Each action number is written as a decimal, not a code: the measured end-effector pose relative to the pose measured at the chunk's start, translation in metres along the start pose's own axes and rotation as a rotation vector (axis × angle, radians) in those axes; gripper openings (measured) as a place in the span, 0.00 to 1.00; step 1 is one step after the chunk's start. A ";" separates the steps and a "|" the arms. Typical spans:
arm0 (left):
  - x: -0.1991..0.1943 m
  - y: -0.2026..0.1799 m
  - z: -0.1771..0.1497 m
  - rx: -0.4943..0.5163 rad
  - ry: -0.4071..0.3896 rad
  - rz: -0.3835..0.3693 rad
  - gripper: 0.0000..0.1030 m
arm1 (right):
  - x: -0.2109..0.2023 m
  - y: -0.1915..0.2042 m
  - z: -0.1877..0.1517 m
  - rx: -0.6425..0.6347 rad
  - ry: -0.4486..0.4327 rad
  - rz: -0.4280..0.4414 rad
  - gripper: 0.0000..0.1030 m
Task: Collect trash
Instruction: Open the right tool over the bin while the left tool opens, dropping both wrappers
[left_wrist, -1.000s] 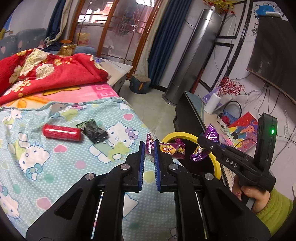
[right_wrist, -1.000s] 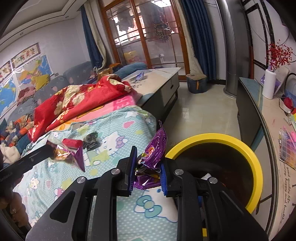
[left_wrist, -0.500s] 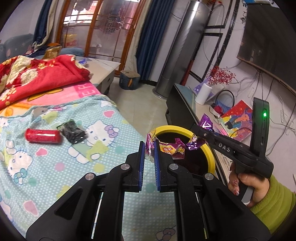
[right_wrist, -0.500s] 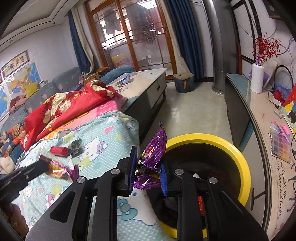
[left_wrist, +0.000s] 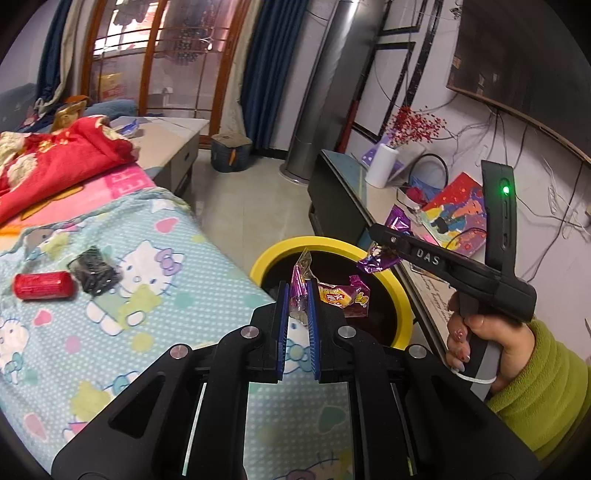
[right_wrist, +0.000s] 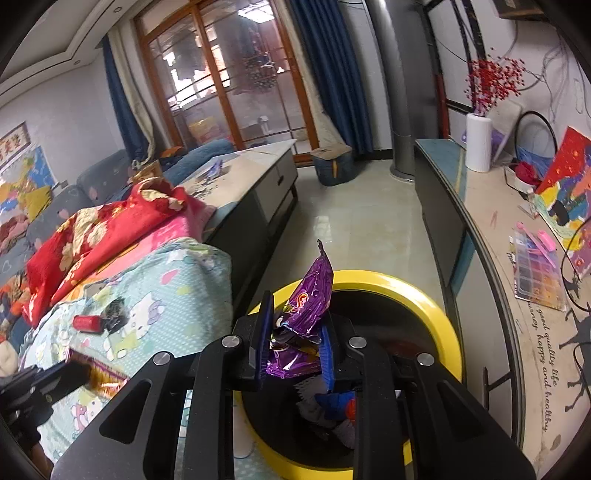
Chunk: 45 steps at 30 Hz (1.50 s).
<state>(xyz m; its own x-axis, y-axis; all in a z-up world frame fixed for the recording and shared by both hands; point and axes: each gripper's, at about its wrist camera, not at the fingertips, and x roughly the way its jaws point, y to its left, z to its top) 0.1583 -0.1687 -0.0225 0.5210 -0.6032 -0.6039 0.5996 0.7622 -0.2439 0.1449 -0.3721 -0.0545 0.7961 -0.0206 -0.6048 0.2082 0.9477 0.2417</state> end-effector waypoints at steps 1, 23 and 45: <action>0.003 -0.002 0.000 0.004 0.003 -0.003 0.06 | 0.000 -0.003 0.000 0.004 -0.001 -0.006 0.21; 0.060 -0.044 -0.013 0.126 0.110 -0.058 0.06 | 0.010 -0.051 -0.003 0.089 0.030 -0.064 0.21; 0.062 -0.012 -0.006 0.006 0.075 -0.010 0.81 | 0.013 -0.041 -0.008 0.081 0.045 -0.045 0.51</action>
<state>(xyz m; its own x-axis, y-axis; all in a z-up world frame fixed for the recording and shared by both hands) 0.1793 -0.2135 -0.0614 0.4679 -0.5912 -0.6570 0.6082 0.7547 -0.2460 0.1416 -0.4086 -0.0783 0.7591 -0.0470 -0.6492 0.2901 0.9173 0.2728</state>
